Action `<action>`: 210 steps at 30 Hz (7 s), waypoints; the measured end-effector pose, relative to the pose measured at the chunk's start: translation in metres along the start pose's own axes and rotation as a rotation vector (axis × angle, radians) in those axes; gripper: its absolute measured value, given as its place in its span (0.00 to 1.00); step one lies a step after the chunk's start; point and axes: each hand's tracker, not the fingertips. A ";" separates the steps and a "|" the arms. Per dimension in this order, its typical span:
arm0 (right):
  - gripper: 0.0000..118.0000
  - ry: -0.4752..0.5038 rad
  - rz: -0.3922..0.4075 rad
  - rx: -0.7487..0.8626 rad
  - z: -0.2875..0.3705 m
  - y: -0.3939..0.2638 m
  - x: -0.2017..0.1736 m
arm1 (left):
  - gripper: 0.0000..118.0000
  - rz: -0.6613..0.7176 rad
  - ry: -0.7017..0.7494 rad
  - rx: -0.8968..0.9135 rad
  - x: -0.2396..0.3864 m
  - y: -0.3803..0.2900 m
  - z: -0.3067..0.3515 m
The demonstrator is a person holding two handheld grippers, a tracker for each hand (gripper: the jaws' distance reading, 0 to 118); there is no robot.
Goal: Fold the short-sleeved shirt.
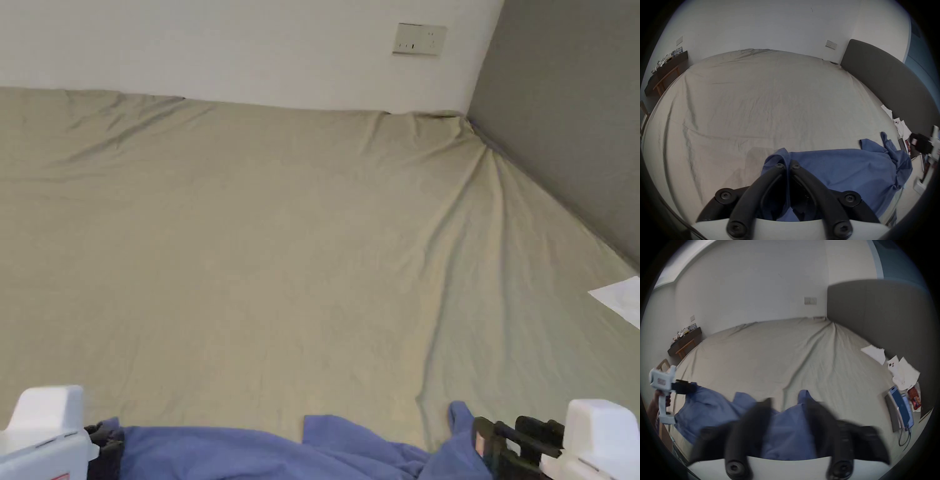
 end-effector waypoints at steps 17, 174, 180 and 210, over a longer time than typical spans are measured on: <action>0.23 -0.137 0.041 -0.344 -0.118 0.021 0.018 | 0.02 0.019 0.008 -0.046 0.003 -0.003 -0.002; 0.01 0.143 -0.206 -0.186 0.068 -0.072 -0.088 | 0.74 0.196 0.123 -0.122 -0.157 0.032 -0.003; 0.01 0.139 -0.188 -0.179 0.064 -0.066 -0.089 | 0.66 0.043 0.170 -0.121 -0.133 0.006 -0.004; 0.48 -0.006 -0.123 -0.186 -0.072 0.032 0.014 | 0.05 0.020 0.213 0.148 -0.062 0.023 0.096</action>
